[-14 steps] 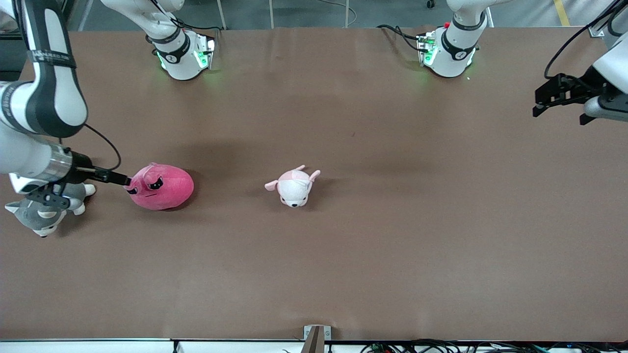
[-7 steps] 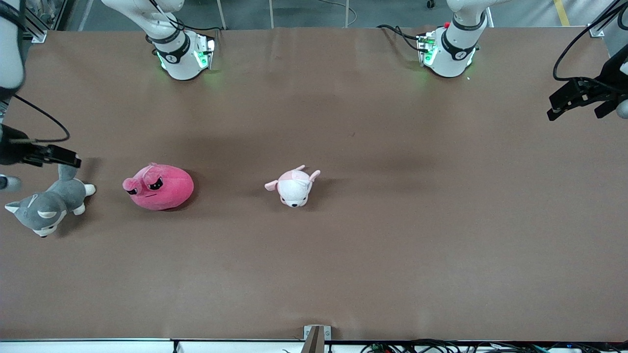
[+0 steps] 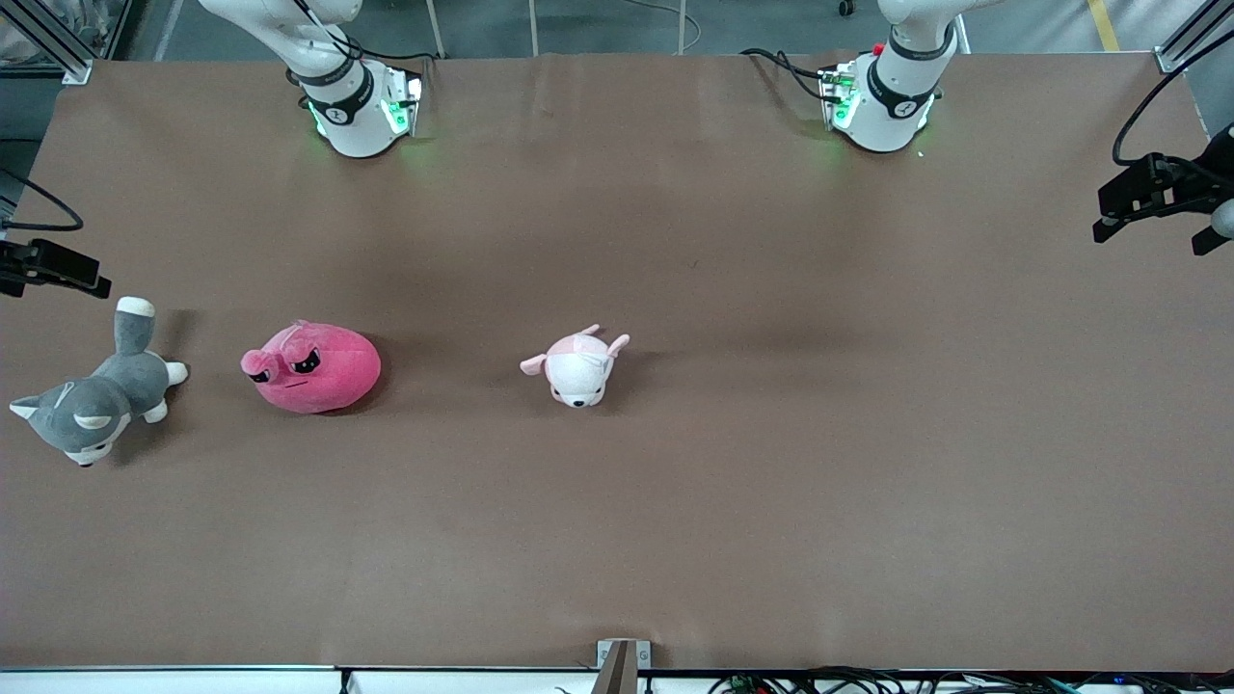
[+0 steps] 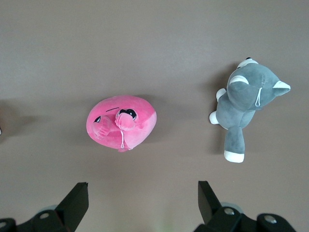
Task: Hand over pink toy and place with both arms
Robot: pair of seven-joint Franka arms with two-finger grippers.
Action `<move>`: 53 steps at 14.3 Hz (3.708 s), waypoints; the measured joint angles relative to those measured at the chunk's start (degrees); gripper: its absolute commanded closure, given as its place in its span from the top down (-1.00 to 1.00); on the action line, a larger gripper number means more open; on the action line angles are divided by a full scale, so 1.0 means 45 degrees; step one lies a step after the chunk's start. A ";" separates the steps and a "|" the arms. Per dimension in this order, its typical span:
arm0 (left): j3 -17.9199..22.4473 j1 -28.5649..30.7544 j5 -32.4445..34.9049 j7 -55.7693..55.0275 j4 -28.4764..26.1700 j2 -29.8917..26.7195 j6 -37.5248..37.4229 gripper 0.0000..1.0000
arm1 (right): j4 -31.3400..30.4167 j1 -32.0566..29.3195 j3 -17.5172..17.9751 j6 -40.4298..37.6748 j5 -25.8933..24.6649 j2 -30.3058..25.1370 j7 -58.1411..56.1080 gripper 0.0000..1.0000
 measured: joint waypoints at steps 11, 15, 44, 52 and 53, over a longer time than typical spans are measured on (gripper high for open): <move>-0.0006 -0.0004 0.0000 -0.1778 0.0046 0.0590 0.0006 1.00 | -0.0357 0.0564 0.0206 -0.1494 -0.0008 -0.1130 0.0048 1.00; -0.0006 -0.0007 0.0000 -0.1778 0.0077 0.0597 0.0006 1.00 | -0.1022 0.0729 0.0216 -0.1503 -0.0006 -0.1890 0.0588 1.00; 0.3324 -0.3622 0.0000 -0.1781 0.0113 0.0745 0.0006 1.00 | -0.1989 0.1044 0.0074 -0.1222 0.0420 -0.3454 0.0774 1.00; 0.3470 -0.3798 0.0000 -0.1782 0.0113 0.0745 0.0006 1.00 | -0.1989 0.1043 0.0065 -0.1110 0.0424 -0.3454 0.0775 1.00; 0.3494 -0.3797 0.0000 -0.1783 0.0113 0.0745 0.0006 1.00 | -0.1989 0.1044 0.0066 -0.1109 0.0425 -0.3454 0.0775 1.00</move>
